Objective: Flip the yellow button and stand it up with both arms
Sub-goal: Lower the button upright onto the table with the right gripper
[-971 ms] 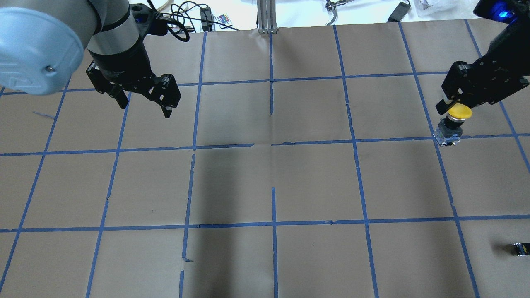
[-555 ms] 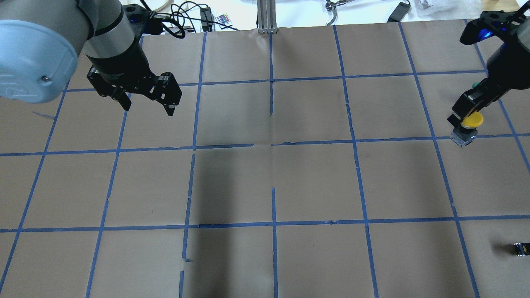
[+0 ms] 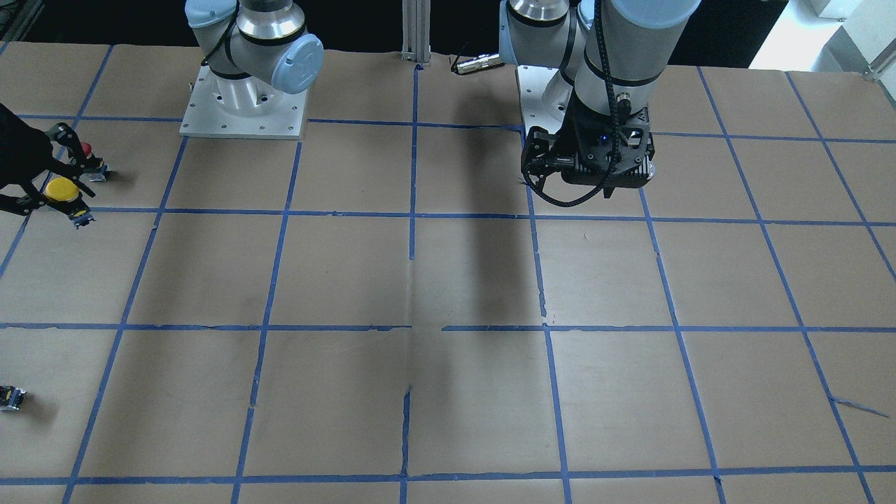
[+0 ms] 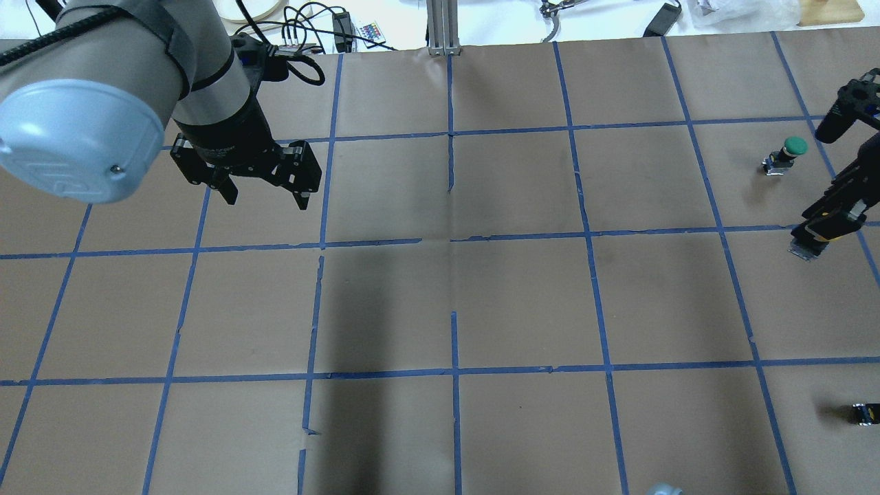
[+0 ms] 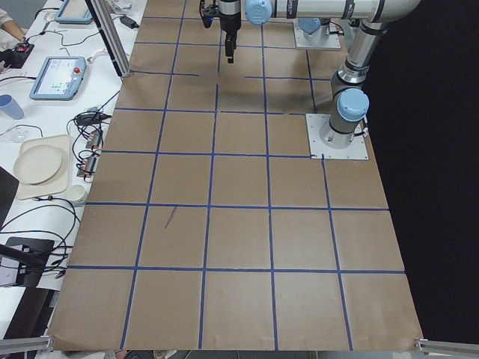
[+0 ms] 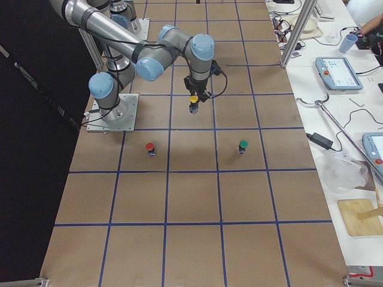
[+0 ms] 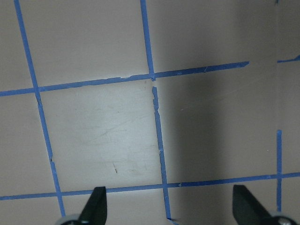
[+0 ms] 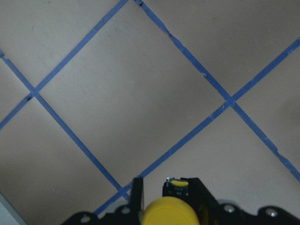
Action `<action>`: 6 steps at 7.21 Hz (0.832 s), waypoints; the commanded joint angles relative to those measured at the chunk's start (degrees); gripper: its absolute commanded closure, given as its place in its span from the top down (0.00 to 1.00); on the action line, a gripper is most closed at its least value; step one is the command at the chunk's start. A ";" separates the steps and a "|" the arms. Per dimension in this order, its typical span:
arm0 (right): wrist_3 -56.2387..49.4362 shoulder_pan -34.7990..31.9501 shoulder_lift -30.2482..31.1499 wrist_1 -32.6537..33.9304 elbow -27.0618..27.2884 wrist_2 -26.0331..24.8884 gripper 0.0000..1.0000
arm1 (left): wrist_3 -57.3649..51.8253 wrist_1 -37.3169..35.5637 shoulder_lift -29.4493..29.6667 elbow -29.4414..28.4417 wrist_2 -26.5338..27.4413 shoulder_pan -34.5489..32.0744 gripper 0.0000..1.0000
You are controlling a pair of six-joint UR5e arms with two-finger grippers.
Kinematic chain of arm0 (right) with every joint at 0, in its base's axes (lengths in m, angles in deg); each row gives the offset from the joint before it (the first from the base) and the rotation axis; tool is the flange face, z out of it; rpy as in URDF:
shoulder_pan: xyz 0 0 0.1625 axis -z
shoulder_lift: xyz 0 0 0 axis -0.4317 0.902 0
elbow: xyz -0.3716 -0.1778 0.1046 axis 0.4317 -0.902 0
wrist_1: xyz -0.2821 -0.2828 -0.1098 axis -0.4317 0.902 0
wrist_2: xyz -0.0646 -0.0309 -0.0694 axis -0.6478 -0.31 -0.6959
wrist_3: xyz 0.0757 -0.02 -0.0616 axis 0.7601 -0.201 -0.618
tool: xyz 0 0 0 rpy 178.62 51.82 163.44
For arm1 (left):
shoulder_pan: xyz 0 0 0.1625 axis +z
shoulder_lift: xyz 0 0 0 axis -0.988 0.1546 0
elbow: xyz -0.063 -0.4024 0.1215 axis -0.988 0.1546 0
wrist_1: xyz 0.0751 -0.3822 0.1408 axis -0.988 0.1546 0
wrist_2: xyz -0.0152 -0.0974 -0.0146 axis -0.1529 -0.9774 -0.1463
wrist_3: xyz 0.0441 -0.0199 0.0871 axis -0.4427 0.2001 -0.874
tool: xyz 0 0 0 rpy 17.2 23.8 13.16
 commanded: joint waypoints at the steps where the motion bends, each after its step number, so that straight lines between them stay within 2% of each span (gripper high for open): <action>1: -16.34 4.51 -5.20 2.03 0.40 0.12 0.05 | 2.44 -2.91 -0.49 3.61 0.36 -0.67 0.95; 4: -28.33 6.20 -13.20 5.20 -1.44 -0.14 0.06 | 4.47 -6.32 0.03 1.97 0.20 -1.73 0.99; 5: -30.62 8.55 -16.19 4.94 -2.24 -0.40 0.06 | 3.60 -5.73 -0.32 0.04 -1.64 -0.77 0.99; 6: -33.25 9.71 -17.96 4.94 -3.03 -0.67 0.07 | -2.16 -5.29 -0.84 -1.11 -4.35 2.11 0.99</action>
